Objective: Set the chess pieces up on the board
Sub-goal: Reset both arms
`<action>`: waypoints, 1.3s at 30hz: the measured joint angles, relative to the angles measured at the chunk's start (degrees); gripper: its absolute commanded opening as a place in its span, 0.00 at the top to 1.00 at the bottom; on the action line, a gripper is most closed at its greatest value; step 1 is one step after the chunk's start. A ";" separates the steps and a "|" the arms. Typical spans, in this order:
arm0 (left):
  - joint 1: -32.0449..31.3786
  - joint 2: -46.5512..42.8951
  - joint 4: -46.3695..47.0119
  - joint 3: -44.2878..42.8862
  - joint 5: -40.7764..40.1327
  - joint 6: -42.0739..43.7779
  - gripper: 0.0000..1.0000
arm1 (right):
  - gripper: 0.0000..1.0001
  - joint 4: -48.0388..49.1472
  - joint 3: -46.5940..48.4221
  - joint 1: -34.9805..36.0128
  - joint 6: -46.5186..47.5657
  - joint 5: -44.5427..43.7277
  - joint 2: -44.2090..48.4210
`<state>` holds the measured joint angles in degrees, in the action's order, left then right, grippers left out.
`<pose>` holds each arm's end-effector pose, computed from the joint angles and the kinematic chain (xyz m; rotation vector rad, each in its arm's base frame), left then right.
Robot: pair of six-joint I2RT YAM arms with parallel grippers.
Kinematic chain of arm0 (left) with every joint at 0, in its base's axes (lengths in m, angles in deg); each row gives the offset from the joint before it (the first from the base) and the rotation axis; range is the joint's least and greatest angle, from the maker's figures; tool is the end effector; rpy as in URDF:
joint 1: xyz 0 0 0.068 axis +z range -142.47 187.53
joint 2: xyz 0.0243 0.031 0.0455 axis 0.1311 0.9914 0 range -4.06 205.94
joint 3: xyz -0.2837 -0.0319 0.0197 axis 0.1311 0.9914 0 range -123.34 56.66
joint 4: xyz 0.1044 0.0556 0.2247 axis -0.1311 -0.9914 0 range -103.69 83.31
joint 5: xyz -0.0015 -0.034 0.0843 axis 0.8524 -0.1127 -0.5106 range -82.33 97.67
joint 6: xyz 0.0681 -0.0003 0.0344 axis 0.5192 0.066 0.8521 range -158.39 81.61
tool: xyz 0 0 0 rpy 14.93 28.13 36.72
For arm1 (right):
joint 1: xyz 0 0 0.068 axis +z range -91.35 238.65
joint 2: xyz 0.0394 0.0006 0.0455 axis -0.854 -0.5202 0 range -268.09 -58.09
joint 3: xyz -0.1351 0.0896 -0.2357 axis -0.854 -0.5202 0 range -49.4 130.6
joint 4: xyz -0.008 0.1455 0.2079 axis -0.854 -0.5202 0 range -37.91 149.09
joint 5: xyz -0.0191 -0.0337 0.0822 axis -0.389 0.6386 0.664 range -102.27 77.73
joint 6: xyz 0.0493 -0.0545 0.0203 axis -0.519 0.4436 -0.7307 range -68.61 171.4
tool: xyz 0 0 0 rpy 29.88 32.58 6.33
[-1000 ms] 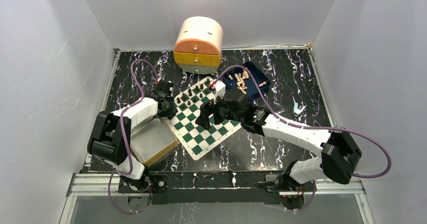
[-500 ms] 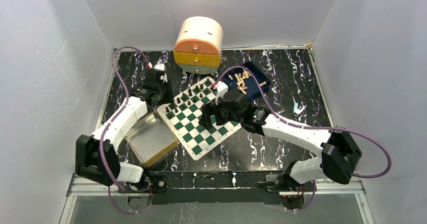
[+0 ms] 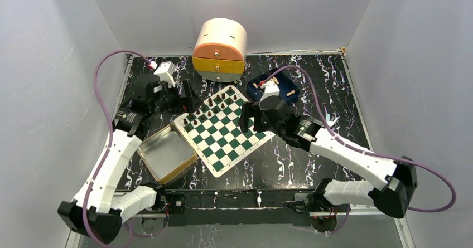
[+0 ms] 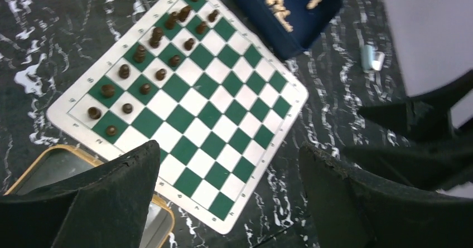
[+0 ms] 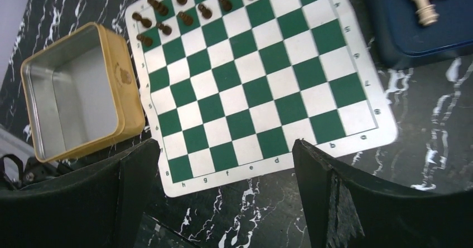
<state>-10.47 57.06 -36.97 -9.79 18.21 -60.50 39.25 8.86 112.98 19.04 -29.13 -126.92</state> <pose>0.2255 -0.0857 0.3805 0.0470 2.0545 -0.6266 0.1787 0.2172 0.3192 -0.2282 2.1230 0.6065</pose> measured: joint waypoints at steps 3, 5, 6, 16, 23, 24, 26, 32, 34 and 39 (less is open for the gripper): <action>0.00 -3.89 -0.11 0.17 3.43 -0.83 0.09 | 0.01 -3.69 1.95 -0.11 -0.50 -4.07 2.89; 0.00 -6.23 0.52 0.79 5.38 -2.03 0.09 | 0.01 -5.51 3.21 -0.13 -0.50 -6.14 4.55; 0.00 -7.37 1.14 1.40 5.99 -2.89 0.08 | 0.01 -6.32 3.72 -0.20 -0.48 -7.02 5.40; 0.02 -15.13 6.62 12.46 8.22 -9.68 0.07 | 0.01 -10.64 4.66 -0.22 -1.36 -9.57 14.34; 0.04 -20.35 11.96 20.98 9.94 -15.45 0.07 | 0.01 -10.62 4.52 -0.22 -2.95 -9.55 17.86; 0.04 -20.46 12.28 21.16 10.05 -15.78 0.07 | 0.01 -10.64 4.52 -0.22 -3.15 -9.55 17.99; 0.04 -20.46 13.29 21.20 10.43 -16.35 0.07 | 0.01 -10.64 4.48 -0.22 -3.45 -9.53 17.99; 0.04 -20.70 14.95 21.20 11.10 -16.52 0.07 | 0.01 -10.80 3.61 -0.22 -3.78 -9.46 17.99; 0.04 -20.74 14.95 21.20 11.13 -16.55 0.07 | 0.01 -10.75 3.43 -0.22 -3.89 -9.35 18.01; 0.04 -20.76 14.95 21.20 10.75 -16.50 0.07 | 0.01 -10.73 3.06 -0.22 -3.91 -9.33 17.90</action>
<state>-10.42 36.30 -22.02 11.41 28.97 -77.00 28.52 11.92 112.76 15.12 -38.46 -109.02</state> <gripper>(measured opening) 0.925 0.985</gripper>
